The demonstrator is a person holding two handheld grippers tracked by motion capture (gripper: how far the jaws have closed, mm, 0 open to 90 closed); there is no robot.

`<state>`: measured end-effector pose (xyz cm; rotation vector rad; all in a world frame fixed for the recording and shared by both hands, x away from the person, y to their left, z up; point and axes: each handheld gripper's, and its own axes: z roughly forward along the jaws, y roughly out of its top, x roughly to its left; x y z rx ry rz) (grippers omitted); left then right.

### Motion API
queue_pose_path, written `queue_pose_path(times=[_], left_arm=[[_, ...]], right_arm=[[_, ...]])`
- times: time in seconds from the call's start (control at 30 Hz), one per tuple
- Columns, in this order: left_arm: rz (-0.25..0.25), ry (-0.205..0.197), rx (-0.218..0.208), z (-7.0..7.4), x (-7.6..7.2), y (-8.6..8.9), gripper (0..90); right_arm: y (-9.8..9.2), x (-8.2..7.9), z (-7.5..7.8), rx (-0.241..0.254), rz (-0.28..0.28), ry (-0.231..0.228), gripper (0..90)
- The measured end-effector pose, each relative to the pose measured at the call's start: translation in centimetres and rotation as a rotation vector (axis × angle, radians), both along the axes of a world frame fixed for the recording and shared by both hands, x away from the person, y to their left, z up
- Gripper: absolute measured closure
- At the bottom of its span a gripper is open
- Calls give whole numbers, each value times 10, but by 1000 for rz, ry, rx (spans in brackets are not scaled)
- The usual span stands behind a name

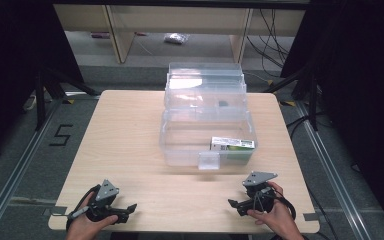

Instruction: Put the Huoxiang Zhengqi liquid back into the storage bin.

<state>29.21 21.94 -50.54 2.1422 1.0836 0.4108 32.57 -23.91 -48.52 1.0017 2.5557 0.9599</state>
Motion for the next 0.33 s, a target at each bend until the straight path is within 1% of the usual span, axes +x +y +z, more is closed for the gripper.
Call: queue_pose_path(times=[0.03,0.07,0.1,0.13,0.17,0.2,0.23,0.27,0.3,0.33], left_arm=[[0,0,-1,0,0,0,152],[0,0,-1,0,0,0,152],[-1,0,0,0,0,0,151],[1,0,-6,0,0,0,151],[2,2,-10,0,0,-1,151],[-4,5,-14,0,0,-1,151],[-10,6,-2,0,0,0,151],[-10,6,-3,0,0,0,151],[0,2,-19,0,0,-1,151],[-1,1,-20,0,0,-1,151]], right_arm=[[-1,0,1,-20,12,5,172],[0,0,-1,-8,9,-8,172],[0,0,-2,-12,12,-12,172],[0,1,0,-24,26,-2,172],[0,1,-1,-23,31,-8,172],[0,1,-1,-18,28,3,171],[-1,1,-1,-17,30,5,171],[0,1,-3,-7,21,-6,171],[-1,1,-3,-9,20,-4,171],[-1,2,-3,-8,14,-5,172]])
